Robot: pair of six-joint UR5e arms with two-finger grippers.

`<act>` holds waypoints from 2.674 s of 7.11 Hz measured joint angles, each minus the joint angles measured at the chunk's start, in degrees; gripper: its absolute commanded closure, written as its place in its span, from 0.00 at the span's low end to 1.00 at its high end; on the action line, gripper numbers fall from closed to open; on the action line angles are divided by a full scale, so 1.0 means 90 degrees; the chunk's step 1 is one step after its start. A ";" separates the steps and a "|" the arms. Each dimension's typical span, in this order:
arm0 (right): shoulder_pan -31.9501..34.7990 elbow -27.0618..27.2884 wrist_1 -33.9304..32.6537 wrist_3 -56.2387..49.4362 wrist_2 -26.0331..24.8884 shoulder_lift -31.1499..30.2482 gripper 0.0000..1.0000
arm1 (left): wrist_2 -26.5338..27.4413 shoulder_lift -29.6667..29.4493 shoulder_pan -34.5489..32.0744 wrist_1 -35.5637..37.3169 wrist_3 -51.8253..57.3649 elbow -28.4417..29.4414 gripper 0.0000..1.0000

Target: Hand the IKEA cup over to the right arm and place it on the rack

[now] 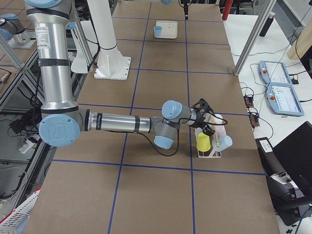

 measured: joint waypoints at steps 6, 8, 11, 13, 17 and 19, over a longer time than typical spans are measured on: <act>-0.1942 0.1532 -0.2718 -0.0524 -0.0369 0.0450 0.02 | 0.0556 0.2359 0.0403 -0.0149 0.0913 -0.0953 0.00; -0.2313 0.2060 -0.3894 -0.0909 -0.0673 0.0699 0.02 | 0.0564 0.2511 0.1046 -0.0473 0.0353 -0.0946 0.00; -0.2503 0.2264 -0.4438 -0.1016 -0.0892 0.0889 0.02 | 0.0716 0.2740 0.1855 -0.0703 -0.0293 -0.0929 0.02; -0.2603 0.2243 -0.4459 -0.1019 -0.1035 0.0953 0.02 | 0.0777 0.2832 0.2079 -0.0712 -0.0328 -0.0922 0.66; -0.2745 0.2213 -0.4458 -0.1020 -0.1323 0.1008 0.01 | 0.0764 0.2869 0.2166 -0.0710 -0.0408 -0.0954 1.00; -0.2780 0.2187 -0.4440 -0.1022 -0.1337 0.1073 0.01 | 0.0718 0.2877 0.2103 -0.0704 -0.0422 -0.1133 1.00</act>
